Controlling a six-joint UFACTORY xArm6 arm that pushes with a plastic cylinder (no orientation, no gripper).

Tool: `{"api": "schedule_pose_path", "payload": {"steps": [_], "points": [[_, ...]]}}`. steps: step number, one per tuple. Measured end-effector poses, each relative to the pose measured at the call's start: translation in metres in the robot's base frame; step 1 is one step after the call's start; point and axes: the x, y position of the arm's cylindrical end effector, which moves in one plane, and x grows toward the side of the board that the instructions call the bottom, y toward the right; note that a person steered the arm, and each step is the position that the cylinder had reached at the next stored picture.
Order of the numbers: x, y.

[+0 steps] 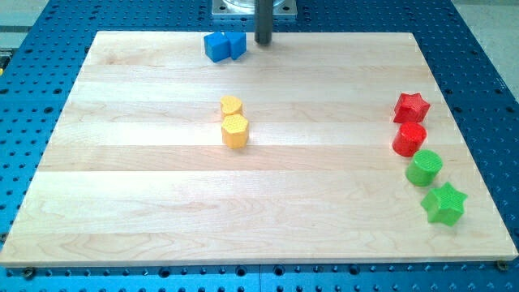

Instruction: Separate the triangle from the cube

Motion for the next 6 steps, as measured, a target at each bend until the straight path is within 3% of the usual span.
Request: {"api": "schedule_pose_path", "payload": {"steps": [2,3,4,5,6], "points": [[0.087,-0.025],[0.080,-0.006],[0.054,-0.045],[0.073,-0.070],[0.121,-0.065]]}}
